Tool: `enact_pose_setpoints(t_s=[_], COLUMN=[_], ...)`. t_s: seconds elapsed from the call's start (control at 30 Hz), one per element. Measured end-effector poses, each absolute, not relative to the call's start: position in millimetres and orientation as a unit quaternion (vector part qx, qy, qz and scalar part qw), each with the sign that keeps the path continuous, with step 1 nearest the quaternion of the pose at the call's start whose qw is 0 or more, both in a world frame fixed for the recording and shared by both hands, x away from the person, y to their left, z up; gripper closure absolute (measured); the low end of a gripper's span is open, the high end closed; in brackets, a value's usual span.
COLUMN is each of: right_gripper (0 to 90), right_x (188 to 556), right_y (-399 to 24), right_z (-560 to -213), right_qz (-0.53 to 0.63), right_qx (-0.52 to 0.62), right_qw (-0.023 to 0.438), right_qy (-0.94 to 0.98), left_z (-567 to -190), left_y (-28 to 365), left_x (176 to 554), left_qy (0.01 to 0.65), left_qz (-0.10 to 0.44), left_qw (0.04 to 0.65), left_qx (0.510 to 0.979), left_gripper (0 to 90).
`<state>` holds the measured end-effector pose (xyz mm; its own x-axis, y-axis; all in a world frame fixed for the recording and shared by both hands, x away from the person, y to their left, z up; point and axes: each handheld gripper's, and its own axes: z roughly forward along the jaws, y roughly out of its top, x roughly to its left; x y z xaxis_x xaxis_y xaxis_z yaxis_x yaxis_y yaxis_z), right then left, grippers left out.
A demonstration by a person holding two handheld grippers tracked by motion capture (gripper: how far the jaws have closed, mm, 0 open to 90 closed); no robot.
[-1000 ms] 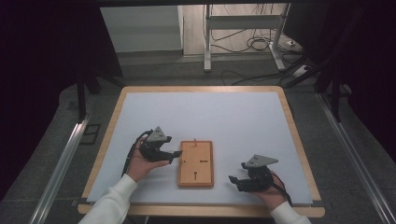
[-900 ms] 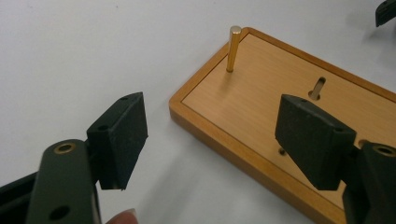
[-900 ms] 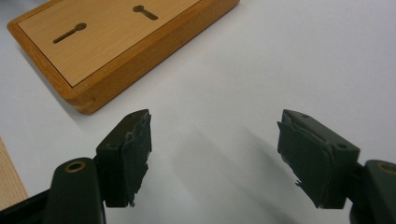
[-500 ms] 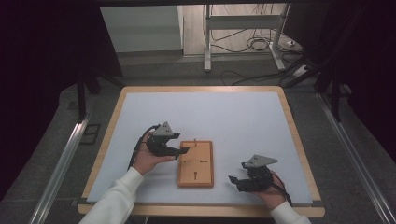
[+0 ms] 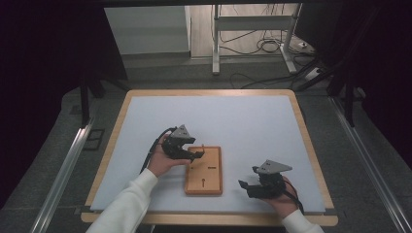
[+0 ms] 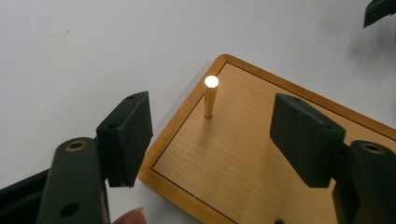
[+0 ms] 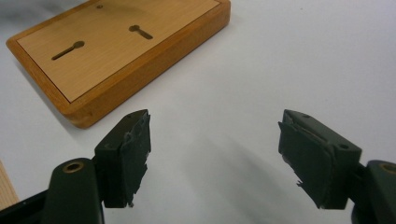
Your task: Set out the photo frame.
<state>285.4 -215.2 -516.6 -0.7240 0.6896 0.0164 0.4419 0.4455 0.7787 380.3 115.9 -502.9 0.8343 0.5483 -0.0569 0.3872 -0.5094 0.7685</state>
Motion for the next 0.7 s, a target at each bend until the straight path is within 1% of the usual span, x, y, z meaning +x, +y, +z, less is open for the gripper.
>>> enact_pose_setpoints(t_s=[0.2, 0.23, 0.37, 0.57, 0.63, 0.7], right_gripper=[25.4, 25.4, 25.4, 25.4, 25.4, 25.4], right_x=[285, 285, 285, 285, 285, 285], right_y=[-215, -215, -215, -214, -213, -212], right_z=[-517, -517, -518, -518, -518, -518], right_qz=[0.401, 0.4, 0.399, 0.397, 0.397, 0.397], right_qx=[0.337, 0.337, 0.337, 0.337, 0.338, 0.337], right_qw=[0.152, 0.151, 0.151, 0.152, 0.152, 0.153], right_qy=[0.838, 0.839, 0.839, 0.84, 0.84, 0.84], left_z=[-503, -505, -508, -512, -514, -515], left_y=[109, 107, 104, 99, 97, 96], left_x=[384, 386, 387, 391, 392, 392], left_qy=[0.269, 0.266, 0.27, 0.271, 0.27, 0.269], left_qz=[0.103, 0.104, 0.1, 0.091, 0.09, 0.089], left_qw=[0.408, 0.406, 0.405, 0.408, 0.407, 0.406], left_qx=[0.866, 0.868, 0.868, 0.867, 0.868, 0.869], left_gripper=[34.0, 37.2, 40.8, 43.8, 46.4, 51.0])
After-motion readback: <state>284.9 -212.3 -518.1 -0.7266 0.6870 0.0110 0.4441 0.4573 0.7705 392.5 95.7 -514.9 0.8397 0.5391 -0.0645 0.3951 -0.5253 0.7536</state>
